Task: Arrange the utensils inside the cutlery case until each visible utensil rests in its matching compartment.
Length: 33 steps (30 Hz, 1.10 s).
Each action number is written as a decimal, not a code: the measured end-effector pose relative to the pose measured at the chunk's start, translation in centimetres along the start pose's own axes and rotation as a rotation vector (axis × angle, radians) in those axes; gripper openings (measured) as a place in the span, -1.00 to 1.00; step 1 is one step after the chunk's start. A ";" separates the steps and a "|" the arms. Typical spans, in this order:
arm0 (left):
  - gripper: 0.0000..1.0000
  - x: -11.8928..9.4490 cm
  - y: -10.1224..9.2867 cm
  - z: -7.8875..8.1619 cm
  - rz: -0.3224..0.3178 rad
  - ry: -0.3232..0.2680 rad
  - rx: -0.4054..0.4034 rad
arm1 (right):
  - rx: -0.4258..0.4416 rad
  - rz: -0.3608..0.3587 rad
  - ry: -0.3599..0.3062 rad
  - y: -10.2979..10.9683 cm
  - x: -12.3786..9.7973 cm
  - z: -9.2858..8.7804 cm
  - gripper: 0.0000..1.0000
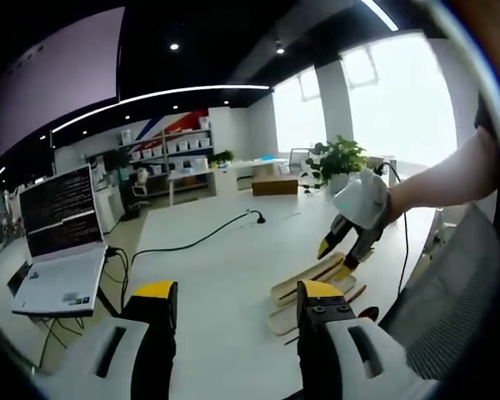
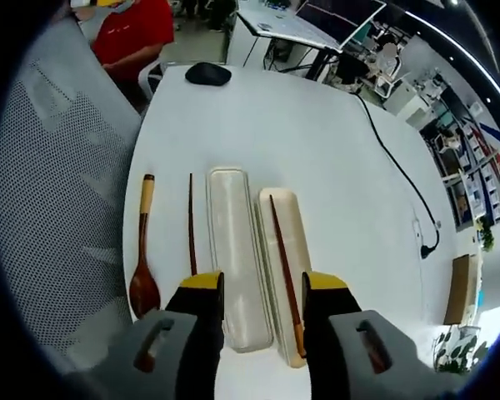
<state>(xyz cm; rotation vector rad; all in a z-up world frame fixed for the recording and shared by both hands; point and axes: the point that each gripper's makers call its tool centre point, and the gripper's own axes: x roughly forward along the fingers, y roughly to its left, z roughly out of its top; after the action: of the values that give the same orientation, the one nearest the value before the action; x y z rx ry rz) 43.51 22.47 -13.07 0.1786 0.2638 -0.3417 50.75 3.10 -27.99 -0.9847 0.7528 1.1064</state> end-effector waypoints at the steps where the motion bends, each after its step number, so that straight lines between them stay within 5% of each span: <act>1: 0.19 0.0 0.0 0.0 0.000 0.000 -0.001 | 0.006 0.000 -0.005 0.2 -0.1 0.0 -0.31; 33: 0.19 0.3 -0.3 -0.3 -0.021 0.022 0.014 | 0.140 -0.002 -0.096 3.3 -3.0 -0.7 -0.37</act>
<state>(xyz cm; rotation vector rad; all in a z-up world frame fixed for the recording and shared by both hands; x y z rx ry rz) 43.61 22.16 -13.52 0.1931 0.2852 -0.3624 46.65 1.76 -26.47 -0.8088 0.7403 1.0764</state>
